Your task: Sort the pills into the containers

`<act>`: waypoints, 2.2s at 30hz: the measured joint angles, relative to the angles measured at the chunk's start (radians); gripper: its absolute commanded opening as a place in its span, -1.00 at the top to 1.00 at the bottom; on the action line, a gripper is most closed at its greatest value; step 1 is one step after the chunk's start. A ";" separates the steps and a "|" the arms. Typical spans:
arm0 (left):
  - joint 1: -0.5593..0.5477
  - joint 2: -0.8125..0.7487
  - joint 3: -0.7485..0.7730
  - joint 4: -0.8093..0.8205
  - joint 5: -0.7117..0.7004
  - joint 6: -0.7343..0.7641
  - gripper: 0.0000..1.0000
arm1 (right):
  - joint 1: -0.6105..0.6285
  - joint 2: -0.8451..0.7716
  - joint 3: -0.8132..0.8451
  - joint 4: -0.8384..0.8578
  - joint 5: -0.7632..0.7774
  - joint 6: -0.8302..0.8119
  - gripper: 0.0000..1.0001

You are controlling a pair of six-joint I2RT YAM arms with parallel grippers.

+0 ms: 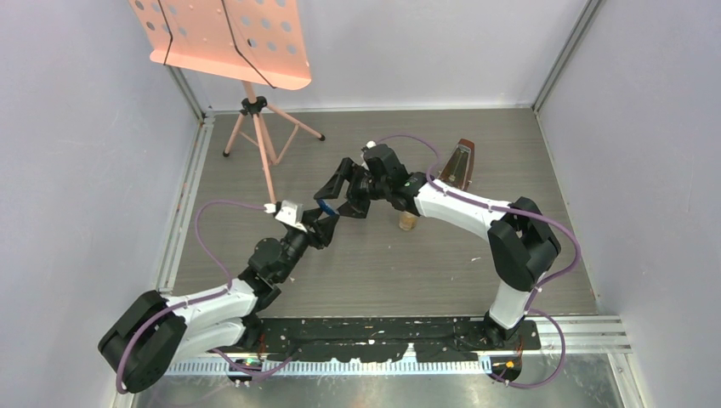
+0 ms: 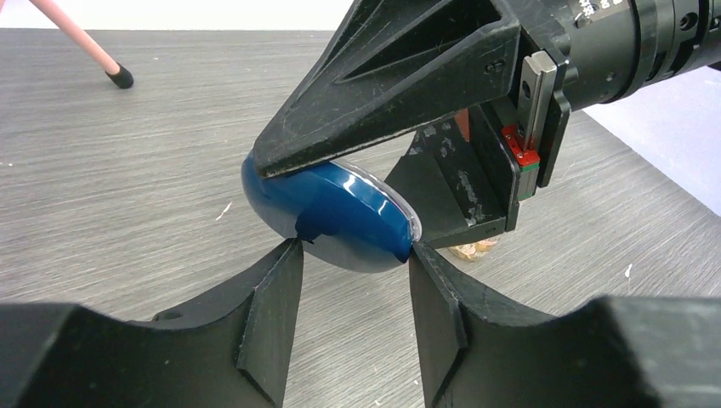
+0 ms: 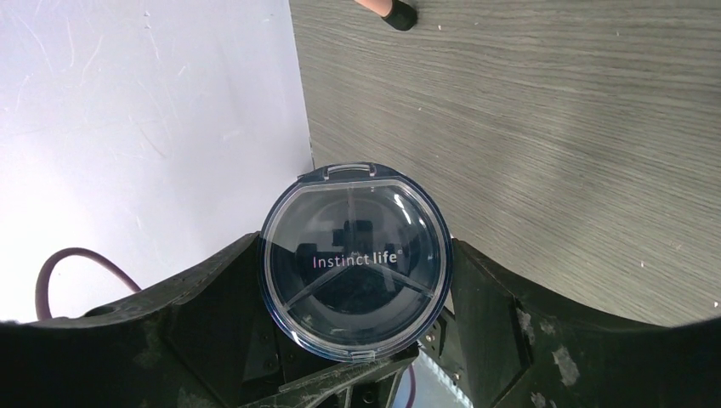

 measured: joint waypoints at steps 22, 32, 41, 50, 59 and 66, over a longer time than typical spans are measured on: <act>0.006 -0.116 0.029 -0.195 -0.333 -0.117 0.08 | 0.037 -0.011 0.019 -0.041 0.052 -0.008 0.68; 0.033 -0.096 0.084 -0.156 -0.338 -0.098 0.01 | 0.058 -0.016 0.008 -0.175 -0.030 -0.035 0.66; 0.033 -0.208 0.060 -0.267 -0.370 -0.089 -0.36 | -0.010 -0.016 -0.051 -0.185 -0.084 -0.064 0.61; 0.035 -0.311 0.151 -0.634 -0.253 -0.039 -0.50 | -0.129 0.066 0.074 -0.438 -0.197 -0.365 0.53; 0.096 -0.409 0.137 -0.703 0.185 0.058 -0.53 | -0.142 0.084 0.136 -0.675 -0.277 -0.644 0.51; 0.137 -0.227 0.213 -0.740 0.546 0.145 -0.57 | -0.142 0.074 0.148 -0.793 -0.279 -0.772 0.49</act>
